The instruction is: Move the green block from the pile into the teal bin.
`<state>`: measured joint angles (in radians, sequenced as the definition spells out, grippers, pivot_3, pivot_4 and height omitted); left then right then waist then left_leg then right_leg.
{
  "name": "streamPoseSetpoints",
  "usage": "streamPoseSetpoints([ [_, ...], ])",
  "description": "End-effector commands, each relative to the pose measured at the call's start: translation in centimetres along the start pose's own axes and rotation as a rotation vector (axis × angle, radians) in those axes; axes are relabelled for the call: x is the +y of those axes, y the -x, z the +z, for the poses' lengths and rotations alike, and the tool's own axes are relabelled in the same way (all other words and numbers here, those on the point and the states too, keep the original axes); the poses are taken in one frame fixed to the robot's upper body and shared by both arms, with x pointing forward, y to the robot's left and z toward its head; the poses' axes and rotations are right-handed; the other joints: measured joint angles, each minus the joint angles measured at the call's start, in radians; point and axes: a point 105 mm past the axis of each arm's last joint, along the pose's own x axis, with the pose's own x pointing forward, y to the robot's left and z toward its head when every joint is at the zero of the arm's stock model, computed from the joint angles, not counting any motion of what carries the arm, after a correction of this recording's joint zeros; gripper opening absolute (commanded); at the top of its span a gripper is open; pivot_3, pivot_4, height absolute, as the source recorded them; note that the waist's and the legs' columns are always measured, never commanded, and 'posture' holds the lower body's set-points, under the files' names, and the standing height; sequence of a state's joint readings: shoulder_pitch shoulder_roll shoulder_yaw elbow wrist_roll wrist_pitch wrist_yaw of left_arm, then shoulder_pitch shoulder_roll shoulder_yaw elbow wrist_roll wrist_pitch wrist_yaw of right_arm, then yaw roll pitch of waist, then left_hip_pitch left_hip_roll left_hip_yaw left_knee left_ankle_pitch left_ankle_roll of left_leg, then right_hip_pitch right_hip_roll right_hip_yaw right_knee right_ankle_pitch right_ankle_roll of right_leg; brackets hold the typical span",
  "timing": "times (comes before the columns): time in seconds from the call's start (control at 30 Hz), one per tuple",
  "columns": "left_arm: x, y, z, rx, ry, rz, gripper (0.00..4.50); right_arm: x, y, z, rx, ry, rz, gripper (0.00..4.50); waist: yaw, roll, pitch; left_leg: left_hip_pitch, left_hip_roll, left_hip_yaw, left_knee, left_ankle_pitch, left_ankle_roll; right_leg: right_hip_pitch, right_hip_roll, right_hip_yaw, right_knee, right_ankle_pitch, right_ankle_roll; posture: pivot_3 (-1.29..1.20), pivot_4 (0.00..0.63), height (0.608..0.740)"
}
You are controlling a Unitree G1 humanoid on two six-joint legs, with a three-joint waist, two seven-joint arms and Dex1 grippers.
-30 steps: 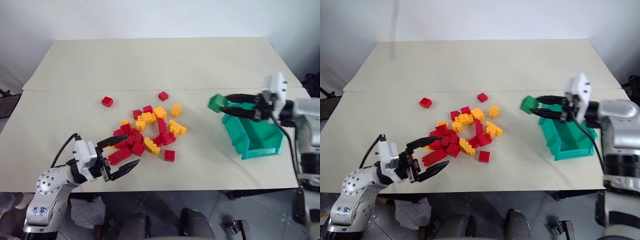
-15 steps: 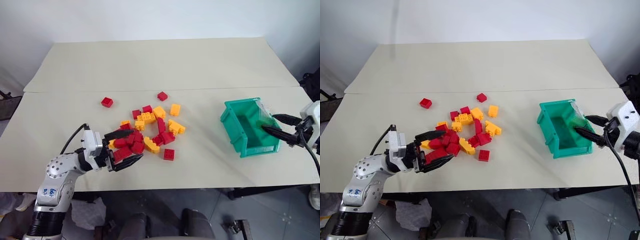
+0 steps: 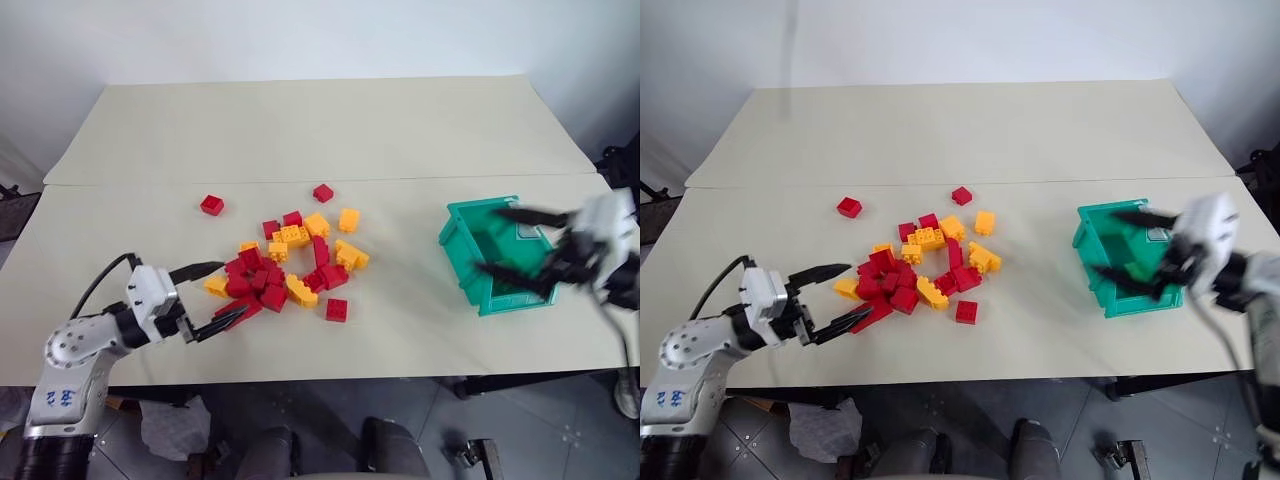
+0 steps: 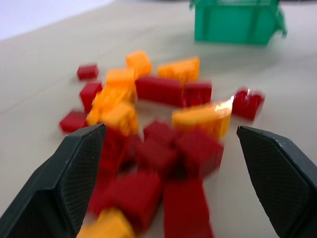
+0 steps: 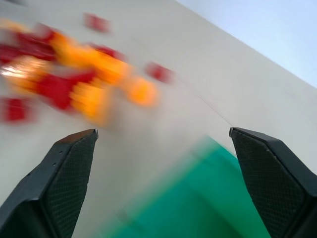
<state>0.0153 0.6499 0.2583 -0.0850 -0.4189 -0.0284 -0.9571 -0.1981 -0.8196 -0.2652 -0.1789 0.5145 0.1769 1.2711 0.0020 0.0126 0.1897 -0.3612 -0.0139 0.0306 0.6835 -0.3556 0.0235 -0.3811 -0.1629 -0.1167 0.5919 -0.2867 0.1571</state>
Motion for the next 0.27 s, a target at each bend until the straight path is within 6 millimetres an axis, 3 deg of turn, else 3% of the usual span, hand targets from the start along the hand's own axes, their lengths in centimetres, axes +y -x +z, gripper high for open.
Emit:
streamPoseSetpoints([
  [0.03, 0.3, 1.2, -0.3, 0.027, -0.060, 0.042, 4.50, 2.4, -1.8, 0.3, -0.061, 0.054, 0.092, 4.45, 0.003, 0.000, 0.001, 0.000, 0.000, 0.001, 0.000, 0.000, 0.000, 0.000, 0.000, 0.000, -0.001, 0.000, 0.000, 0.00, 0.150, 0.740],
  [0.27, -0.1, 1.8, 0.6, -0.020, -0.055, 0.099, 4.50, 3.4, -2.2, -1.1, -0.156, -0.012, -0.054, 4.45, 0.025, -0.001, 0.001, 0.001, -0.002, -0.007, 0.002, -0.001, 0.003, 0.004, -0.003, 0.001, -0.003, 0.001, 0.002, 0.00, 0.150, 0.740],
])
